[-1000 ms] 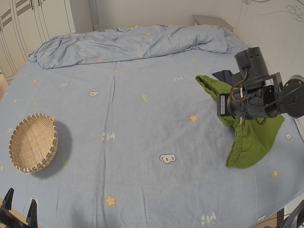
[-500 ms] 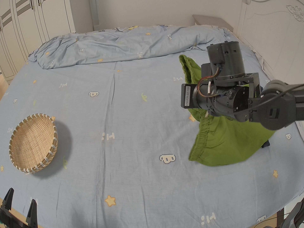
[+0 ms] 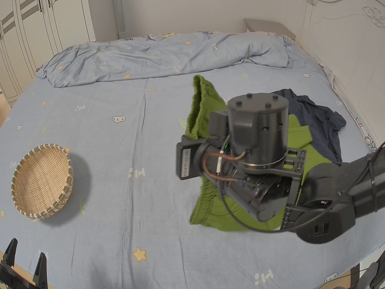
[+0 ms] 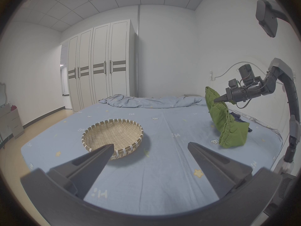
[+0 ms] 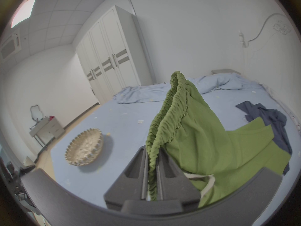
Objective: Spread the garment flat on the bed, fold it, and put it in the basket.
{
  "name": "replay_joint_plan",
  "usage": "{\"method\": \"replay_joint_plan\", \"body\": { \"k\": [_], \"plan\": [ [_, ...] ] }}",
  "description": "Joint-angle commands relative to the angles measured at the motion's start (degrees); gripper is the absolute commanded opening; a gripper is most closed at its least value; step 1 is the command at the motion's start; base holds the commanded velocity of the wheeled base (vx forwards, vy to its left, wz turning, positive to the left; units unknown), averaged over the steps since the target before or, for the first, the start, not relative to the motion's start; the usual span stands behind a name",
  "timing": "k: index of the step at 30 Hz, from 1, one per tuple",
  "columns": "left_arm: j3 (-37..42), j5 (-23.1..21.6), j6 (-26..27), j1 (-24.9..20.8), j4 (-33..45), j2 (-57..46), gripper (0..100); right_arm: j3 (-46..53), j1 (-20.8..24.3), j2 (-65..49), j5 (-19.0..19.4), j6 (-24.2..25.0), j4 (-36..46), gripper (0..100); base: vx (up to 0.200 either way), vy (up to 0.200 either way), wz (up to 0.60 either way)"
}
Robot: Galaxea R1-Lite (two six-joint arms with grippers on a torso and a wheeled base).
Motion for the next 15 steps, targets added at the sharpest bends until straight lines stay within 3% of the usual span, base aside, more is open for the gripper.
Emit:
{"method": "replay_joint_plan", "body": {
  "k": [1, 7, 15],
  "plan": [
    [1.01, 0.04, -0.02, 0.0, 0.03, -0.93, 100, -2.18, 4.0, 0.76, -0.2, 1.97, -0.03, 0, 0.0, 0.0, 0.0],
    [1.01, 0.04, -0.02, 0.0, -0.06, -0.93, 100, -4.55, 4.18, -1.35, -0.2, 8.03, 0.06, 0, 0.0, 0.0, 0.0],
    [1.01, 0.04, -0.02, 0.0, 0.03, -0.93, 100, -5.34, 2.95, 2.08, -0.11, 8.74, -0.03, 0, 0.0, 0.0, 0.0]
  ]
}}
